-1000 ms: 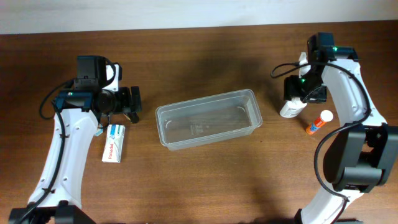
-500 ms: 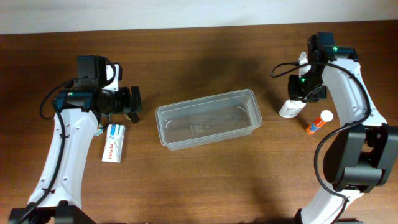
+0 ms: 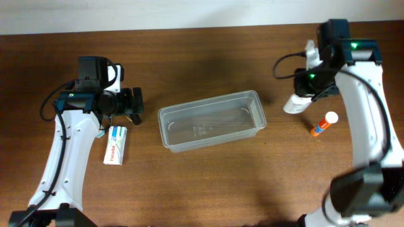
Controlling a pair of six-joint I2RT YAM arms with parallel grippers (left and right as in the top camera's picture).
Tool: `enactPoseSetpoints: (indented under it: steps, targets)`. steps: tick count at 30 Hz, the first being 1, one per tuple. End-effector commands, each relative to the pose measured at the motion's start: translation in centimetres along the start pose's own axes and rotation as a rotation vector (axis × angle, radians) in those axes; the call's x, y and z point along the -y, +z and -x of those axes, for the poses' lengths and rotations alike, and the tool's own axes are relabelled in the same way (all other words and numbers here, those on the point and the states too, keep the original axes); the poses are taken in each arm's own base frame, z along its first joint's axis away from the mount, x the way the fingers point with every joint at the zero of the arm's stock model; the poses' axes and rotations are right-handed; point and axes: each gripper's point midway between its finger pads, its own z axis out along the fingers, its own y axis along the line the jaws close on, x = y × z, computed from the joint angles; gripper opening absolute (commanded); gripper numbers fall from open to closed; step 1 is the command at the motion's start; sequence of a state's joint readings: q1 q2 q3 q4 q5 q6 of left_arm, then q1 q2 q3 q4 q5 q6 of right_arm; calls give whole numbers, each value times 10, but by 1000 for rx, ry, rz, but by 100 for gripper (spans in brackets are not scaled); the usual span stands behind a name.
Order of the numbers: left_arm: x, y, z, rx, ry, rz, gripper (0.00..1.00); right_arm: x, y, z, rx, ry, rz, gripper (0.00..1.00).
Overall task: Pack container
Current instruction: 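Carry the white bottle with right gripper into the container and release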
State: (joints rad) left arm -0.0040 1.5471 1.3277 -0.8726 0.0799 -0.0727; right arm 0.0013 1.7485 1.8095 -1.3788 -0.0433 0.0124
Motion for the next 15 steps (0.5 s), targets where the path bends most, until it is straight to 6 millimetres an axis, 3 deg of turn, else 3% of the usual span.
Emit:
enactPoseSetpoints:
  steps: [1, 4, 7, 10, 11, 15]
  targets:
    - [4, -5, 9, 24, -4, -19, 99, -51, -40, -3, 104, -144, 57, 20]
    - [4, -5, 9, 24, -4, -19, 100, -84, -39, -9, 96, -231, 84, 20]
    - [4, -5, 9, 24, -3, -19, 99, -100, -22, -9, 59, -272, 93, 20]
    - [4, -5, 8, 24, -3, -19, 99, -113, 6, -10, -8, -300, 92, 20]
    - [4, -5, 8, 24, -3, -19, 99, -118, 24, -9, -45, -309, 89, 20]
    - [4, -5, 8, 24, -3, -19, 99, -122, 65, -5, -118, -311, 79, 20]
